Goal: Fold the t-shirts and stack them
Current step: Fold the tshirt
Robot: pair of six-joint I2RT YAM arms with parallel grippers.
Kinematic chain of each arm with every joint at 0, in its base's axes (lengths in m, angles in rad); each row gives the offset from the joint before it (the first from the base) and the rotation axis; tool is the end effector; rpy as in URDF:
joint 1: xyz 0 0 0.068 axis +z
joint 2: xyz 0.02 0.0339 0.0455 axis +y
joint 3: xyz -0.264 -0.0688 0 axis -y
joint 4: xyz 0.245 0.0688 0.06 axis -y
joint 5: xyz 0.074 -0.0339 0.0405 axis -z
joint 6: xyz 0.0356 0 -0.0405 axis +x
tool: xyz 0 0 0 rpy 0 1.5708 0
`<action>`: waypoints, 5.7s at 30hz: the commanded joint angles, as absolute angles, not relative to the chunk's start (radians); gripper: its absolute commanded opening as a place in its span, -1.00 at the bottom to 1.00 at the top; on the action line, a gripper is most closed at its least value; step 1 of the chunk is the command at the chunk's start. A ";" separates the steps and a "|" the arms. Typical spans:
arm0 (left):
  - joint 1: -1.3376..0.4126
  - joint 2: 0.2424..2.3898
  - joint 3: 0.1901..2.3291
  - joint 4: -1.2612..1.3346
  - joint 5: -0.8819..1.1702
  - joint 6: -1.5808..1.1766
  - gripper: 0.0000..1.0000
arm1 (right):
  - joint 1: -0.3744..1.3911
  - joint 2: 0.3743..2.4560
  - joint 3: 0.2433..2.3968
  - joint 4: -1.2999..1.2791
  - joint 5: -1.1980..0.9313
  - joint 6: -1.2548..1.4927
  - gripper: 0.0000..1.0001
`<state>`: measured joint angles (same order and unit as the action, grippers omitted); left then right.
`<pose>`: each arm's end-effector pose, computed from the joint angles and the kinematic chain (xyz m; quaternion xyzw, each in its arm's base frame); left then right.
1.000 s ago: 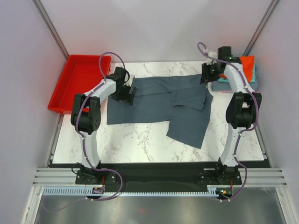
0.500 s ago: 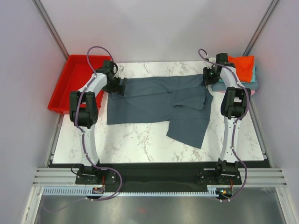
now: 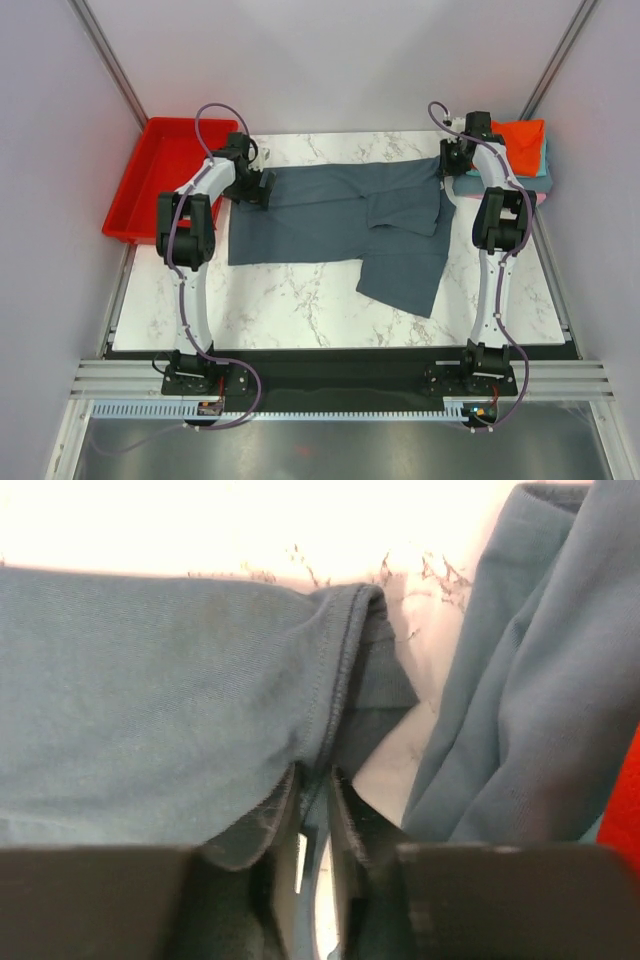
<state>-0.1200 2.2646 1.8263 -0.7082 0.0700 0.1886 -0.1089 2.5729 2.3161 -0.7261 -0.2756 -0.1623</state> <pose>0.4774 -0.0601 0.1670 0.1574 0.9642 -0.0270 0.2115 0.5525 -0.0507 0.1614 -0.0651 0.9466 0.0915 0.3021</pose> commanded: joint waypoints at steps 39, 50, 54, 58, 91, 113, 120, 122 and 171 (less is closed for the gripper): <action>-0.288 1.741 1.562 -0.672 0.119 0.195 0.99 | -0.109 1.737 1.527 -0.489 -0.449 -0.423 -0.02; -0.284 1.787 1.367 -0.611 0.098 0.193 0.99 | -0.123 1.810 1.417 -0.626 -0.492 -0.390 -0.23; -0.276 1.804 1.301 -0.611 0.098 0.193 0.99 | -0.133 1.896 1.459 -0.630 -0.526 -0.318 -0.22; -0.272 1.822 1.249 -0.611 0.098 0.193 0.99 | -0.140 1.969 1.485 -0.630 -0.560 -0.279 -0.22; -0.222 1.830 1.362 -0.623 0.144 0.091 0.99 | -0.202 1.924 1.536 -0.742 -0.601 -0.324 0.02; -0.222 1.569 0.971 -0.262 -0.064 0.446 0.91 | 0.072 1.095 0.672 -0.669 -0.416 -1.188 -0.13; -0.215 1.634 0.999 -0.221 -0.141 0.480 0.89 | 0.113 0.999 0.624 -0.791 -0.471 -1.370 -0.23; -0.206 1.650 1.009 -0.219 -0.155 0.476 0.89 | 0.123 1.012 0.630 -0.825 -0.492 -1.377 -0.26; -0.094 1.703 1.146 -0.424 -0.080 0.244 0.93 | 0.344 1.304 0.595 -0.583 -0.275 -1.169 -1.00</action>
<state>-0.1444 1.7390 1.1194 -0.3264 -0.1188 0.3588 0.3435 1.3029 0.6281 -0.6731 -0.3302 -1.1938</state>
